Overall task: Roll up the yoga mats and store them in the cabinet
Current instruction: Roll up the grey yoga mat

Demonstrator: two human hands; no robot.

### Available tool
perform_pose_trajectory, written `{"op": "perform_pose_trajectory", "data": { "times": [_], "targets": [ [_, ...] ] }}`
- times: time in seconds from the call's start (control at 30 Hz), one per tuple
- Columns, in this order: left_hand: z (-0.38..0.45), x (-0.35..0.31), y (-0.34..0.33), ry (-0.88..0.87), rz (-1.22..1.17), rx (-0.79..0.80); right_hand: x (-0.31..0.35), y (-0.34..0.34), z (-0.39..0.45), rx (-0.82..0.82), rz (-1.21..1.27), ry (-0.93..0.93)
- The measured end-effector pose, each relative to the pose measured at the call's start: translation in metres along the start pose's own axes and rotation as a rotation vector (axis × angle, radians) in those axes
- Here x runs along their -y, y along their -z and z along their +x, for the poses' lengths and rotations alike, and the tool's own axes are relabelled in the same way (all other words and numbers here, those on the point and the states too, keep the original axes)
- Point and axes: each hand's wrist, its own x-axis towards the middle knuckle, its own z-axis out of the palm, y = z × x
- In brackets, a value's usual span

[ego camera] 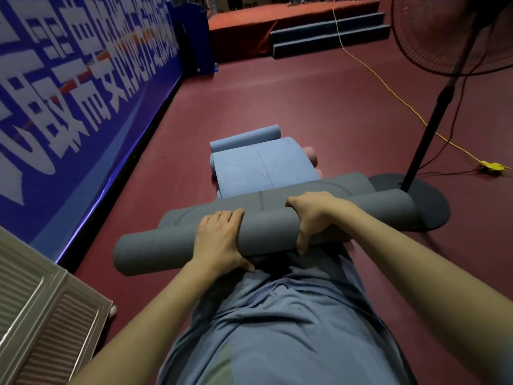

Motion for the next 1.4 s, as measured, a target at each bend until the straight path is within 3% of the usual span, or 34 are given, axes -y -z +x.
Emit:
{"op": "perform_pose_trajectory", "data": {
  "times": [0.27,0.37,0.5,0.6,0.7,0.83,0.93,1.13,1.4],
  "targets": [
    [0.029,0.009,0.016,-0.098,0.108,0.111,-0.009,-0.009,0.002,-0.062,0.067,0.018],
    [0.04,0.013,0.023,-0.104,0.074,0.2,-0.01,-0.01,0.002,-0.098,0.05,0.038],
    [0.055,0.02,0.037,-0.088,-0.043,0.334,-0.004,-0.028,0.002,-0.273,-0.083,0.099],
    [0.06,0.02,0.042,-0.089,-0.082,0.409,-0.003,-0.03,0.006,-0.291,-0.138,0.084],
    [0.055,0.021,0.036,-0.052,-0.1,0.38,0.0,-0.017,0.015,-0.231,-0.103,0.059],
    [0.038,0.02,0.016,-0.057,-0.052,0.14,-0.003,-0.011,0.019,-0.178,-0.068,0.06],
    [0.026,0.017,0.003,-0.053,-0.034,0.066,-0.001,-0.004,0.022,-0.132,-0.056,0.048],
    [0.057,0.026,0.025,-0.088,-0.023,0.274,-0.004,0.01,0.025,-0.046,0.028,0.04],
    [0.081,0.027,0.032,-0.093,0.027,0.367,-0.009,-0.003,0.025,-0.181,0.034,0.035]
  ]
}}
